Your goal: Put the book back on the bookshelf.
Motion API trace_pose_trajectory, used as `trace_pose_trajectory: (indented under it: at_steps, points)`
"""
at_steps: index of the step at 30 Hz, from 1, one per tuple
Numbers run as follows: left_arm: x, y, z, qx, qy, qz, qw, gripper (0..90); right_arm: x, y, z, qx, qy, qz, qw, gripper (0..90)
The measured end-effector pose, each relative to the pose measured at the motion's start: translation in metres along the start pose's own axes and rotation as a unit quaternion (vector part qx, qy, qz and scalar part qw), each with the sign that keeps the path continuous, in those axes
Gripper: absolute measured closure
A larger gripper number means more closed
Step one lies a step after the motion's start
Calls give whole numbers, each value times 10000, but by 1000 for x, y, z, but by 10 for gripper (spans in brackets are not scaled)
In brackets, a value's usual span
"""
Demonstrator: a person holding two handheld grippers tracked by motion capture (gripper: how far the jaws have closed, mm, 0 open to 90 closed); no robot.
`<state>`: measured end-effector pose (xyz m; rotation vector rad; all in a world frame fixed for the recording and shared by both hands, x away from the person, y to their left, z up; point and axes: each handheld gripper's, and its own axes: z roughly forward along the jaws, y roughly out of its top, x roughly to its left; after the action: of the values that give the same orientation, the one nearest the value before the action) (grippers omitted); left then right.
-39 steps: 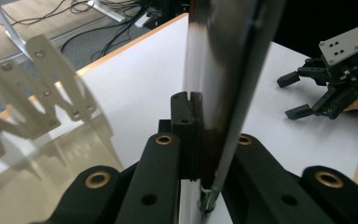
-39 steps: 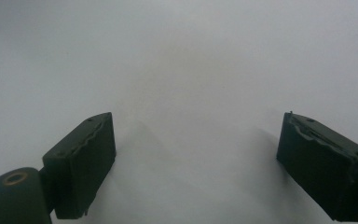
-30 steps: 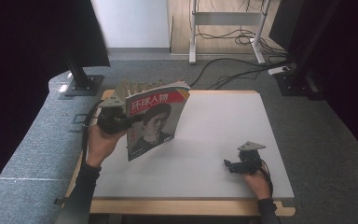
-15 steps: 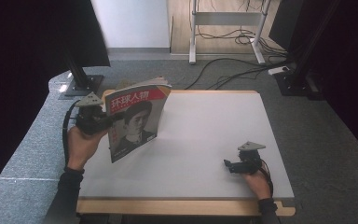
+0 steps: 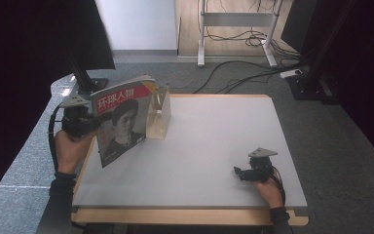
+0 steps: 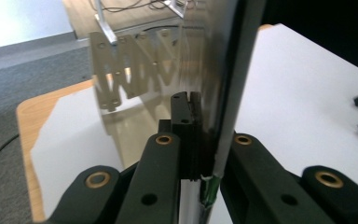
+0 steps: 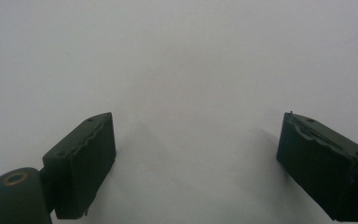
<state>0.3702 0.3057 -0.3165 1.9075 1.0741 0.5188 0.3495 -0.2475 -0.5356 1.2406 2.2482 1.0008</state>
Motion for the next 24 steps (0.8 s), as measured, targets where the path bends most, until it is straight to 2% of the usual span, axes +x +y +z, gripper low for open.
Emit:
trace_pose_trajectory:
  at_steps: [16,24]
  points:
    - [29,3,6,-129,356,-409,9984,871,0,0,0,-3,1,-5,10000,106]
    - [35,7,27,-338,440,-545,9970,872,0,0,0,-7,0,4,10000,106]
